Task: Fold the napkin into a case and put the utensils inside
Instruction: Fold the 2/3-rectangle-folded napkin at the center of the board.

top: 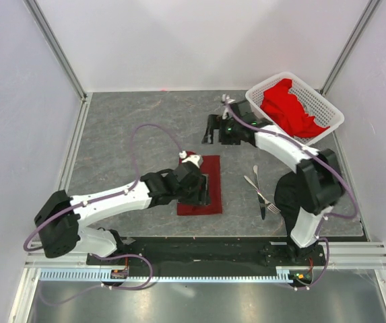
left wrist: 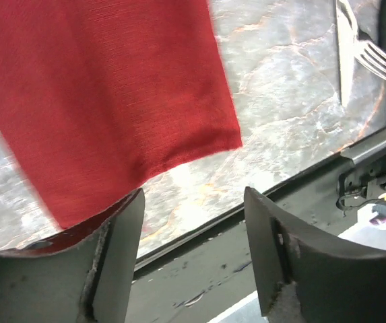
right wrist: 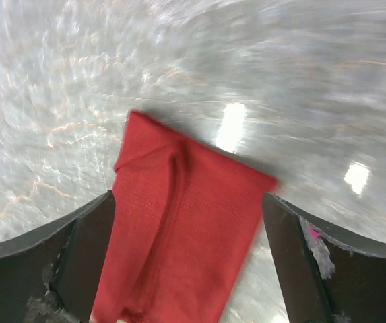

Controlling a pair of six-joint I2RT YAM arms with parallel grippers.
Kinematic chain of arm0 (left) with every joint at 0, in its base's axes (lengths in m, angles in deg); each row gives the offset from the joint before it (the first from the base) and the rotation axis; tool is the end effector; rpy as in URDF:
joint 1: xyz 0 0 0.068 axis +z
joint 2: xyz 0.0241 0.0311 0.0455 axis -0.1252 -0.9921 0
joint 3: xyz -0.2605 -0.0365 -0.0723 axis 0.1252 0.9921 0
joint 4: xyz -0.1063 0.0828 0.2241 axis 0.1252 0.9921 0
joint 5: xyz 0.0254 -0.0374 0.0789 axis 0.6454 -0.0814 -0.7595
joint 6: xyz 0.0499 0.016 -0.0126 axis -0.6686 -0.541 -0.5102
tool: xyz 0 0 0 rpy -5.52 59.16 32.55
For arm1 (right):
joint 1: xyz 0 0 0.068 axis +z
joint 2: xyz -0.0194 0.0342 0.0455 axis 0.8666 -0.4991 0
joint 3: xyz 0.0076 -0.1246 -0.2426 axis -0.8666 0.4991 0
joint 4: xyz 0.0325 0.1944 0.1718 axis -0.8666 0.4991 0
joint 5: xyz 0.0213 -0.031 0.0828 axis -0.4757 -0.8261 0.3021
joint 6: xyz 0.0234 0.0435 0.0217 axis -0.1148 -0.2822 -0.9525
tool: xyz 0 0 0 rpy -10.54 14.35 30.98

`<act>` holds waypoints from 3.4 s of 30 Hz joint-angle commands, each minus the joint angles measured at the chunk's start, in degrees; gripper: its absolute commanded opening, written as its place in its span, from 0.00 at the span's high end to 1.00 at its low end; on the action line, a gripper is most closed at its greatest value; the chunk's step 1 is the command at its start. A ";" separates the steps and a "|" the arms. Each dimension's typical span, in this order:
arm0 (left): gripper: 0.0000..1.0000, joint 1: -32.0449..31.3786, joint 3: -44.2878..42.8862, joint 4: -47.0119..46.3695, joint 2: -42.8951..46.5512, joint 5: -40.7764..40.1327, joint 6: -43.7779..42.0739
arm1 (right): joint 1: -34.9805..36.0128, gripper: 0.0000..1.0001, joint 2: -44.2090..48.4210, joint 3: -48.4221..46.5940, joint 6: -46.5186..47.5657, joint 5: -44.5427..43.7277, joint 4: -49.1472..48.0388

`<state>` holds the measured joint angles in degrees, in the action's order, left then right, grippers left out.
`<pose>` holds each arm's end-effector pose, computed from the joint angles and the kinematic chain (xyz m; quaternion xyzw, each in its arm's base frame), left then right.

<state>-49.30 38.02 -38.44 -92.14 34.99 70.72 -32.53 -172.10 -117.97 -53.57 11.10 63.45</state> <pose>0.1519 -0.2256 0.2286 0.0763 0.9396 -0.2421 0.2297 0.3632 0.1987 0.2420 -0.0614 0.9171 0.2660 0.2906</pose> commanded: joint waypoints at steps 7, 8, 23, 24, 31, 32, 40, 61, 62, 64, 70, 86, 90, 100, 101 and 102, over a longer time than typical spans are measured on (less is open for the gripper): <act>0.32 -6.35 -7.37 12.90 -9.80 -13.08 9.09 | -8.28 0.02 14.44 16.38 0.76 1.11 3.79; 0.35 -6.35 -7.11 12.19 -9.01 -12.47 9.00 | -8.37 0.02 15.24 17.61 0.58 1.46 2.57; 0.33 -15.67 -30.91 20.34 -30.96 -22.83 2.58 | -9.07 0.09 26.32 31.95 -8.38 -5.29 0.26; 0.33 -15.76 -33.27 23.05 -32.54 -24.49 4.41 | -9.77 0.09 27.28 32.30 -8.56 -5.74 0.62; 0.40 -16.02 -36.64 25.98 -37.65 -26.80 6.89 | -13.73 0.09 30.02 35.29 -7.07 -4.25 0.97; 0.41 -16.11 -36.90 25.98 -38.53 -26.70 6.89 | -13.82 0.09 30.10 35.47 -6.81 -4.07 0.89; 0.55 -16.29 -35.94 24.84 -41.96 -23.63 9.61 | -13.82 0.10 29.76 36.96 -4.87 0.67 -2.09; 0.98 -9.08 -17.04 12.62 -18.68 -8.60 8.38 | -4.85 0.06 16.66 38.71 -13.03 20.10 -24.76; 0.98 -8.82 -16.34 12.01 -18.24 -7.73 8.47 | -4.51 0.07 15.79 39.41 -14.09 20.45 -26.00; 0.98 -8.37 -15.64 11.48 -16.83 -7.37 8.56 | -4.24 0.11 15.08 39.77 -15.68 20.63 -27.76; 0.98 -7.58 -14.32 11.04 -14.64 -6.49 8.65 | -4.24 0.26 14.02 41.97 -18.49 20.98 -31.45; 0.98 -7.58 -13.52 9.46 -13.40 -4.12 8.30 | -4.06 0.59 9.80 41.88 -19.02 19.93 -35.94; 0.98 -7.58 -13.44 8.84 -13.40 -3.68 8.21 | -4.06 0.70 8.84 41.27 -18.32 20.01 -36.20; 0.59 -7.23 -13.35 6.03 -12.01 -0.76 6.01 | -4.15 1.00 8.40 39.51 -15.86 19.40 -34.98; 0.53 -6.88 -13.26 6.03 -11.21 -1.38 6.01 | -3.98 1.00 8.40 39.34 -15.51 19.31 -34.19; 0.51 -6.27 -13.35 5.94 -10.51 -2.26 5.92 | -3.97 1.00 8.40 38.81 -14.90 19.05 -33.66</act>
<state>-56.82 24.36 -30.15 -107.00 33.59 78.11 -36.75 -163.82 -76.15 -71.47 31.17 29.79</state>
